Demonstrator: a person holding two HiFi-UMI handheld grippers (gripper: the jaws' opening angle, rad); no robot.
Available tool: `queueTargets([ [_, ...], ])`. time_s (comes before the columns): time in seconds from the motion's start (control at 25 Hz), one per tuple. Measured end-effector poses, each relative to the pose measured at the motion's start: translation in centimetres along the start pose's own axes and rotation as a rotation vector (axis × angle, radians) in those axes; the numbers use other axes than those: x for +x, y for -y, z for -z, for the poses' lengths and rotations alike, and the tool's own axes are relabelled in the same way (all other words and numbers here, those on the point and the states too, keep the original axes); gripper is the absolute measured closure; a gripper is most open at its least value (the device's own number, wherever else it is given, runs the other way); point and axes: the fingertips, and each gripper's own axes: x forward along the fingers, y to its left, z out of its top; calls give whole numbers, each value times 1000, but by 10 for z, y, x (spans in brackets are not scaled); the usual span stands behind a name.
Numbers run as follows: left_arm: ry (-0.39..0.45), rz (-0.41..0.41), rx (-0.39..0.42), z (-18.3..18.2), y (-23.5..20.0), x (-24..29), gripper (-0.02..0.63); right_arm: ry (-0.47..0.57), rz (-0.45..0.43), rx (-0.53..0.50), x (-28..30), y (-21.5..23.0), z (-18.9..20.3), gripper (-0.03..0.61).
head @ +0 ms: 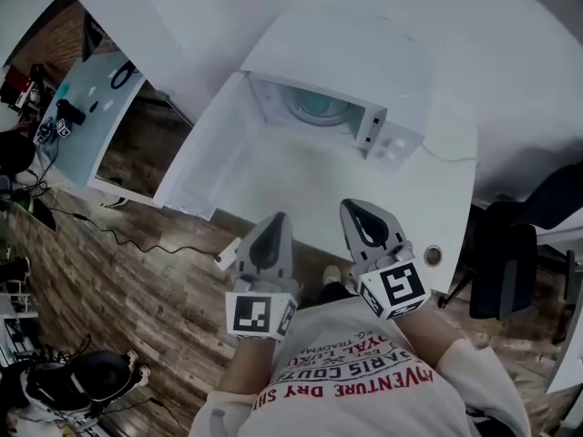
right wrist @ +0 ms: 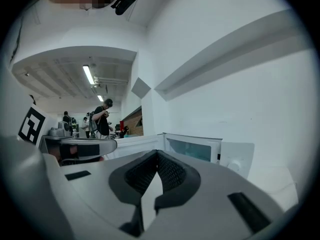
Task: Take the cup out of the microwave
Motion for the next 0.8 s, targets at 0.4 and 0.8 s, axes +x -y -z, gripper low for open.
queueTargets([
  [0.4,-49,146,5,6,-14,100,606,-1,186,27,52,71,-4,568],
  [0.8,-66,381,10,10,-41,184,606,-19,419,86,100,106,1,568],
])
